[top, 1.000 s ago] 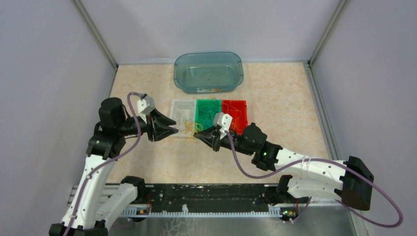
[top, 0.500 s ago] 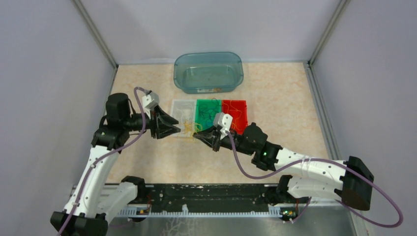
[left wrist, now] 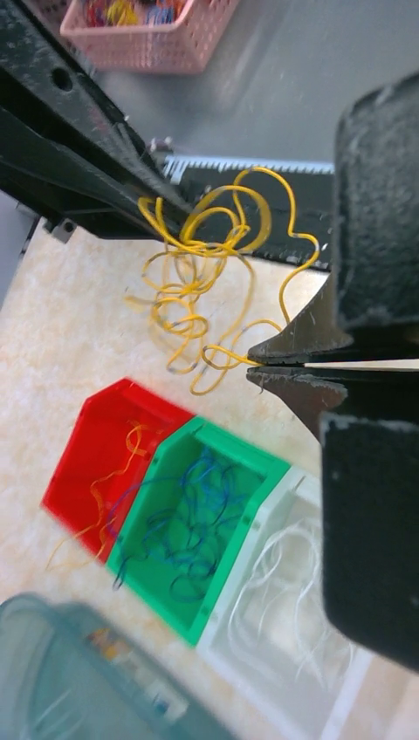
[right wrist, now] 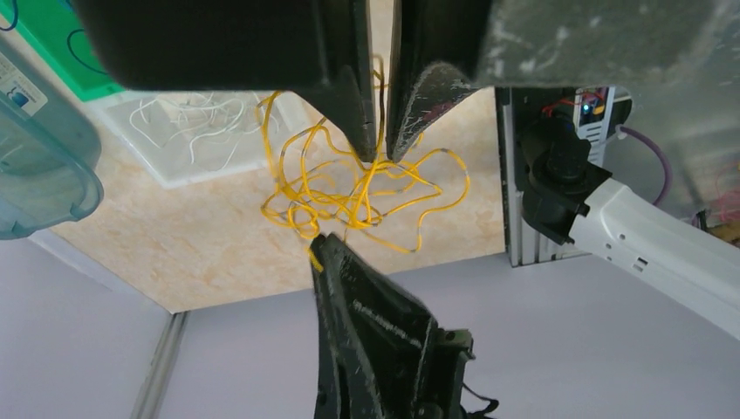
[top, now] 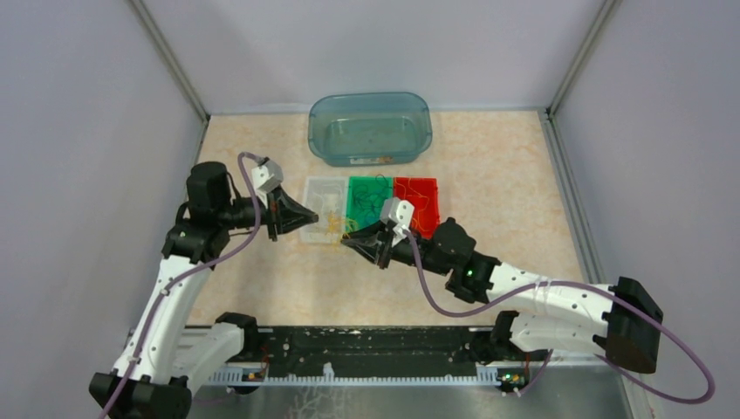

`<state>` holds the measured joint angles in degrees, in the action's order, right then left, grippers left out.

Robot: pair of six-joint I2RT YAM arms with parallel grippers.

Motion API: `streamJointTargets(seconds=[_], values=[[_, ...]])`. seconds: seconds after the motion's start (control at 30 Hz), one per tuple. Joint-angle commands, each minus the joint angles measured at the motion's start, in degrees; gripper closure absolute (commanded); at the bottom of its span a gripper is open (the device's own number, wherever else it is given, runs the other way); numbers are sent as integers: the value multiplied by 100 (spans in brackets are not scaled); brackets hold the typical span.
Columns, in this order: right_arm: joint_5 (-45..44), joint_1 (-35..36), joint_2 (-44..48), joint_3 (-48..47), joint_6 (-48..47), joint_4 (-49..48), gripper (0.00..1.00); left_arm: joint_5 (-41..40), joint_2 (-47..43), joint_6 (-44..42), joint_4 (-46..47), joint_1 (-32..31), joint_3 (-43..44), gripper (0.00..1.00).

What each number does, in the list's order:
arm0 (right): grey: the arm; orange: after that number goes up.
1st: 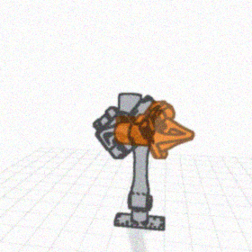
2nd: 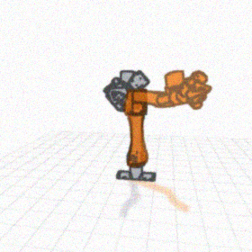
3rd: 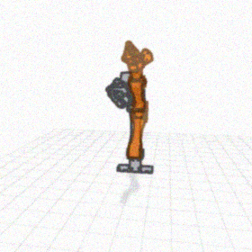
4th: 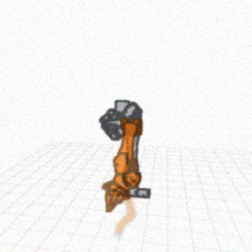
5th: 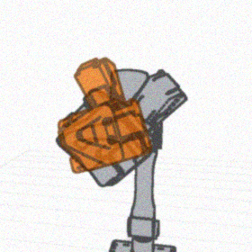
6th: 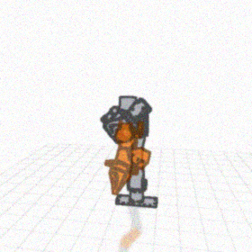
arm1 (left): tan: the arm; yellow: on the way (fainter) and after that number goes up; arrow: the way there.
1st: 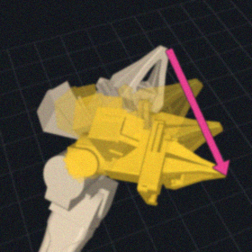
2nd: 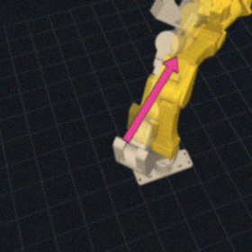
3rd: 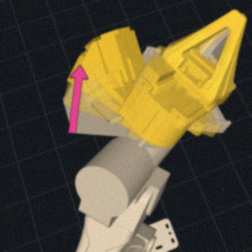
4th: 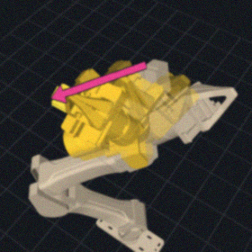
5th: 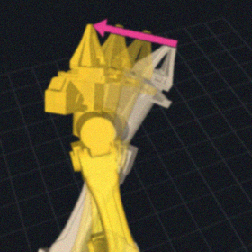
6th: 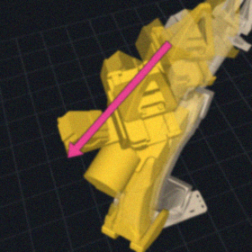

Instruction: Untangle the cables

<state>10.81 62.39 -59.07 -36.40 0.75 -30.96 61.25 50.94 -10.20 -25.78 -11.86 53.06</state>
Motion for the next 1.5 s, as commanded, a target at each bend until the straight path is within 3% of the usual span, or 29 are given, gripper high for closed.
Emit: streamJointTargets(seconds=[0.0,0.13,0.2,0.4,0.63,0.83,1.07,1.27,1.47], values=[[34,-42,-42,-81,326,-309,79,-543,-122,-977,169,4,710,100],[34,-47,119,168,720,16,50,-696,-262,-2211,92,8,1280,100],[118,-83,330,215,946,244,42,-503,-365,-2740,-158,8,1460,100],[182,-307,852,-337,1128,798,33,86,-673,-3010,-459,8,1510,100],[632,-467,-141,-1606,1108,436,26,607,-768,-2183,-245,8,1458,100],[1278,-508,-1247,-2246,1394,-184,23,1040,-806,-1526,-7,8,1431,100],[2384,-522,-2136,-2339,2513,-1511,22,1071,-858,-1341,148,8,1338,100],[2349,-527,-2452,-1918,2989,-2518,40,867,-887,-975,629,10,1298,100],[2293,-385,-2760,-1446,3389,-3232,48,222,-1020,-302,1970,8,1039,100]])
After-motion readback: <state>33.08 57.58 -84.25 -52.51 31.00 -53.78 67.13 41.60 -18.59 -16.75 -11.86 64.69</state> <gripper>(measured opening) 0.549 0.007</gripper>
